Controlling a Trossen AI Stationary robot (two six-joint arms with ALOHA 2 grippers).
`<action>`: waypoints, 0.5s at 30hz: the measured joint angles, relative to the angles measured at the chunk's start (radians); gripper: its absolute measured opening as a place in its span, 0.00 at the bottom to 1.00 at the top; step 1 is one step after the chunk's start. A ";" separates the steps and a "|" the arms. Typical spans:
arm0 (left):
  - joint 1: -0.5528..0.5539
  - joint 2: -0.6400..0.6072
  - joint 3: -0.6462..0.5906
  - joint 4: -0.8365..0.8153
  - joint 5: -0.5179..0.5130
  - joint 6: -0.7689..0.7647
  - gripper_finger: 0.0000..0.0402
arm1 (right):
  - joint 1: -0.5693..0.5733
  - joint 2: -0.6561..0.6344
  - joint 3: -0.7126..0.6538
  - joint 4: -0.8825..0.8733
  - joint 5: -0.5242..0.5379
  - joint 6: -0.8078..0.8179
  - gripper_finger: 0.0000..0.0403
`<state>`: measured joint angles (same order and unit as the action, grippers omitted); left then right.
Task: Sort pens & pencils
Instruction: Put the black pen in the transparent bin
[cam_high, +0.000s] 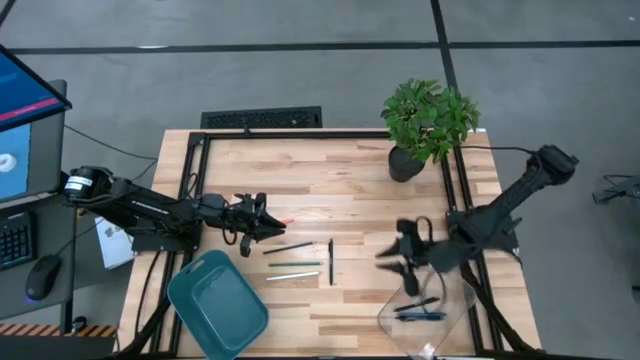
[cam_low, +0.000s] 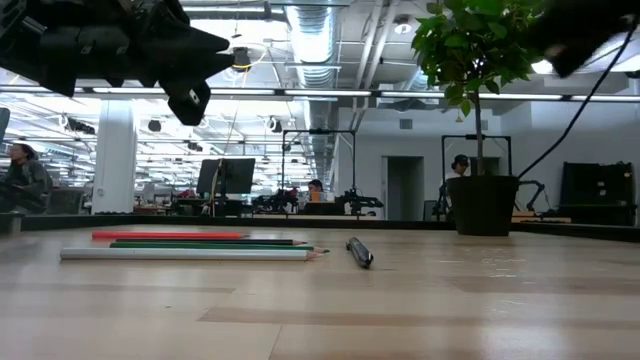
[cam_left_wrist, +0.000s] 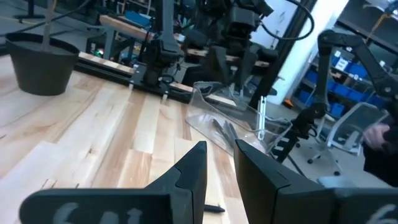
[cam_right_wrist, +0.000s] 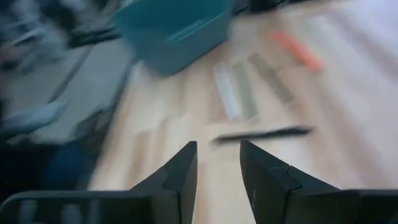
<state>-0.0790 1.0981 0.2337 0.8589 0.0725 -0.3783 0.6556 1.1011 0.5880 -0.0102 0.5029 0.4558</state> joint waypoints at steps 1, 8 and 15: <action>0.000 0.000 0.000 0.000 -0.011 -0.002 0.18 | -0.036 0.000 0.000 0.019 0.000 -0.011 0.35; 0.000 0.000 0.000 0.022 -0.205 0.012 0.18 | -0.215 0.000 0.000 0.070 -0.003 -0.046 0.34; 0.000 0.000 0.001 0.028 -0.153 0.030 0.18 | -0.288 0.000 0.000 0.071 -0.005 -0.046 0.34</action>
<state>-0.0788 1.0981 0.2349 0.8867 -0.0801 -0.3482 0.3680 1.1011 0.5880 0.0608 0.4981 0.4095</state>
